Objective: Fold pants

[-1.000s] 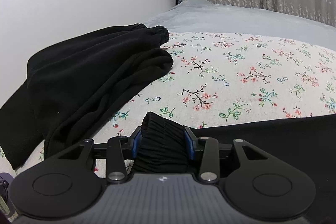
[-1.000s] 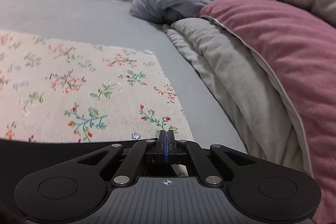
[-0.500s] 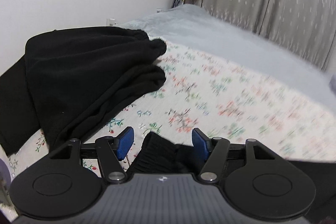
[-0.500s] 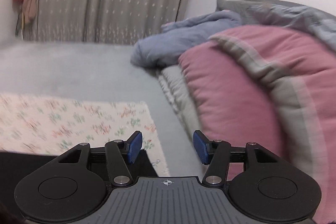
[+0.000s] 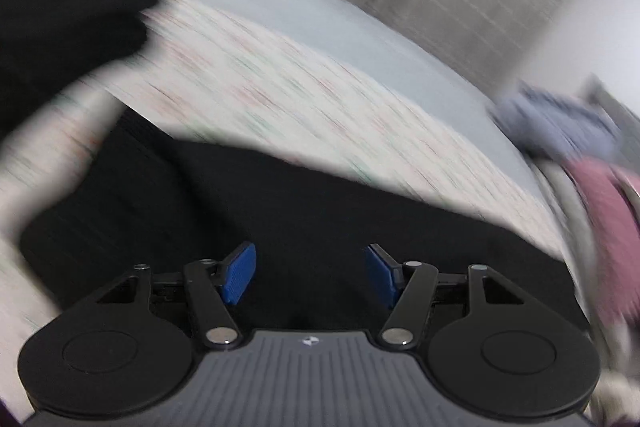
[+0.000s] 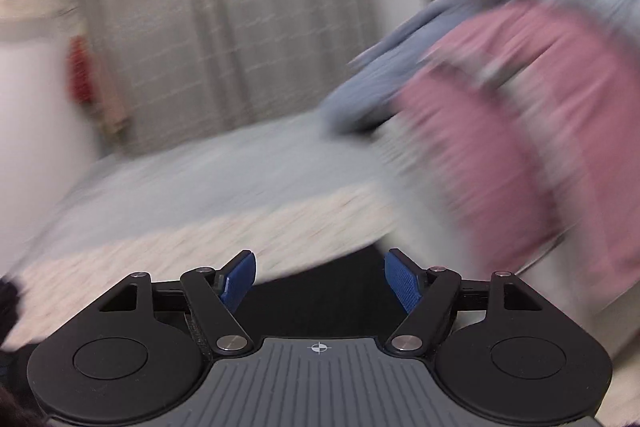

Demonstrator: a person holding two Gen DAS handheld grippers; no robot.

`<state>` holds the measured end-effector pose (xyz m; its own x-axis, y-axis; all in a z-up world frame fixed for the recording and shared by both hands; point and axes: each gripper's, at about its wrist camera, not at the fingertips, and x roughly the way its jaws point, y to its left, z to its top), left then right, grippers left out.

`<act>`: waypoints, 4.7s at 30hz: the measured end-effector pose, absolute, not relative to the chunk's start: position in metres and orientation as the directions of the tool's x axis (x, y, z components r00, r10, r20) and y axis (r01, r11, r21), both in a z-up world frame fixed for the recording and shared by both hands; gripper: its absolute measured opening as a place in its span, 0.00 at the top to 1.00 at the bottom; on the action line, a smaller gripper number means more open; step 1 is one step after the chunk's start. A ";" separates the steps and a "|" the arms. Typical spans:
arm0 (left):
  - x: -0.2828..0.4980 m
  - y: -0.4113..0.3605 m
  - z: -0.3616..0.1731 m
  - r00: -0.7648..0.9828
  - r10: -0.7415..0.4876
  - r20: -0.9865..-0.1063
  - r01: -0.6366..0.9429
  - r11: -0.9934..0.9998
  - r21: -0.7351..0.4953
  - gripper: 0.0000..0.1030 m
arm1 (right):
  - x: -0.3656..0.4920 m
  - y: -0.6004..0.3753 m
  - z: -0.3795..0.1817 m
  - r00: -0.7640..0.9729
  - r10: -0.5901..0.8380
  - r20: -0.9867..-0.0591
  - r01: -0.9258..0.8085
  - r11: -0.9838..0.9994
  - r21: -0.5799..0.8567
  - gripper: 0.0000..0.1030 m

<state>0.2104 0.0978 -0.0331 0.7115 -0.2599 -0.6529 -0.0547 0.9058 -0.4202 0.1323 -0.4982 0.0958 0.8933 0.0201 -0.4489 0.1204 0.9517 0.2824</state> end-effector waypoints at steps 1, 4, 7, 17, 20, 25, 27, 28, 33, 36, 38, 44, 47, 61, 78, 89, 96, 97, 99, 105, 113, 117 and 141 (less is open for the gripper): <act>0.205 0.076 -0.039 0.707 -0.272 -0.653 -0.020 0.915 -0.403 0.28 | 0.142 -0.473 0.076 0.882 0.083 -0.465 0.067 0.952 0.297 0.30; 0.193 0.031 -0.056 0.703 -0.274 -0.656 0.077 0.947 -0.313 0.28 | 0.180 -0.393 0.021 0.813 0.218 -0.539 -0.069 0.956 0.284 0.31; 0.195 0.013 -0.076 0.677 -0.185 -0.712 0.072 0.980 -0.186 0.28 | 0.203 -0.329 -0.018 0.753 0.247 -0.609 -0.218 0.968 0.123 0.32; 0.182 0.013 -0.091 0.676 0.000 -0.737 0.051 0.998 0.046 0.32 | 0.224 -0.430 -0.075 0.715 0.008 -0.699 0.067 0.995 0.080 0.30; 0.181 0.011 -0.087 0.669 0.019 -0.743 0.044 0.997 0.065 0.32 | 0.221 -0.500 -0.081 0.733 -0.139 -0.666 0.284 0.952 0.114 0.30; 0.180 0.013 -0.075 0.706 -0.001 -0.708 0.031 0.999 0.029 0.33 | 0.197 -0.581 -0.088 0.742 -0.247 -0.623 0.560 0.740 0.372 0.28; 0.182 0.006 -0.071 0.730 -0.025 -0.683 0.067 0.997 0.034 0.33 | 0.198 -0.583 -0.086 0.745 -0.227 -0.628 0.544 0.751 0.374 0.28; 0.183 -0.001 -0.070 0.738 -0.020 -0.675 0.079 0.995 0.057 0.33 | 0.200 -0.580 -0.087 0.745 -0.223 -0.628 0.533 0.765 0.361 0.27; 0.201 -0.011 -0.086 0.693 -0.041 -0.719 0.095 0.995 0.034 0.31 | 0.210 -0.576 -0.098 0.751 -0.239 -0.616 0.535 0.766 0.355 0.10; 0.209 -0.014 -0.089 0.699 0.011 -0.715 0.088 0.991 0.101 0.22 | 0.211 -0.582 -0.104 0.794 -0.206 -0.571 0.503 0.751 0.428 0.09; 0.210 -0.012 -0.089 0.699 0.019 -0.715 0.072 0.993 0.096 0.22 | 0.216 -0.585 -0.106 0.813 -0.198 -0.548 0.490 0.741 0.458 0.10; 0.213 -0.004 -0.089 0.705 -0.020 -0.709 0.058 0.998 0.029 0.23 | 0.235 -0.592 -0.108 0.864 -0.132 -0.486 0.433 0.687 0.584 0.67; 0.209 -0.010 -0.086 0.714 -0.019 -0.700 0.044 0.999 0.018 0.24 | 0.232 -0.601 -0.111 0.876 -0.113 -0.469 0.431 0.619 0.657 0.82; 0.205 -0.009 -0.086 0.715 0.034 -0.698 0.025 0.997 0.074 0.25 | 0.230 -0.597 -0.092 0.872 -0.160 -0.462 0.439 0.674 0.594 0.97; 0.209 0.007 -0.081 0.697 -0.036 -0.716 0.007 0.999 -0.044 0.25 | 0.227 -0.371 0.006 0.961 0.042 -0.273 -0.054 0.998 -0.037 0.97; 0.209 0.021 -0.077 0.676 -0.104 -0.730 0.012 0.991 -0.130 0.25 | 0.178 -0.190 -0.064 0.856 0.157 -0.492 -0.418 0.771 -0.480 0.97; 0.210 0.023 -0.075 0.660 -0.147 -0.736 0.034 0.985 -0.167 0.25 | 0.139 -0.187 -0.061 0.741 0.342 -0.578 -0.635 0.637 -0.438 0.37; 0.210 0.024 -0.075 0.658 -0.151 -0.737 0.031 0.984 -0.174 0.25 | 0.136 -0.194 -0.050 0.708 0.414 -0.572 -0.674 0.640 -0.371 0.29; 0.212 0.026 -0.075 0.656 -0.157 -0.738 0.027 0.982 -0.186 0.25 | 0.139 -0.210 -0.033 0.694 0.482 -0.535 -0.680 0.683 -0.267 0.23; 0.211 0.022 -0.075 0.658 -0.163 -0.735 0.035 0.982 -0.187 0.25 | 0.168 -0.219 -0.047 0.702 0.417 -0.577 -0.622 0.754 -0.213 0.39; 0.210 0.023 -0.076 0.657 -0.170 -0.735 0.045 0.981 -0.186 0.25 | 0.192 -0.226 -0.051 0.705 0.354 -0.614 -0.551 0.819 -0.160 0.77; 0.210 0.024 -0.074 0.653 -0.178 -0.736 0.048 0.980 -0.195 0.25 | 0.166 -0.209 -0.067 0.638 0.386 -0.667 -0.675 0.696 -0.243 0.80; 0.209 0.023 -0.075 0.646 -0.192 -0.739 0.063 0.978 -0.199 0.25 | 0.159 -0.185 -0.045 0.723 0.333 -0.605 -0.615 0.709 -0.344 1.00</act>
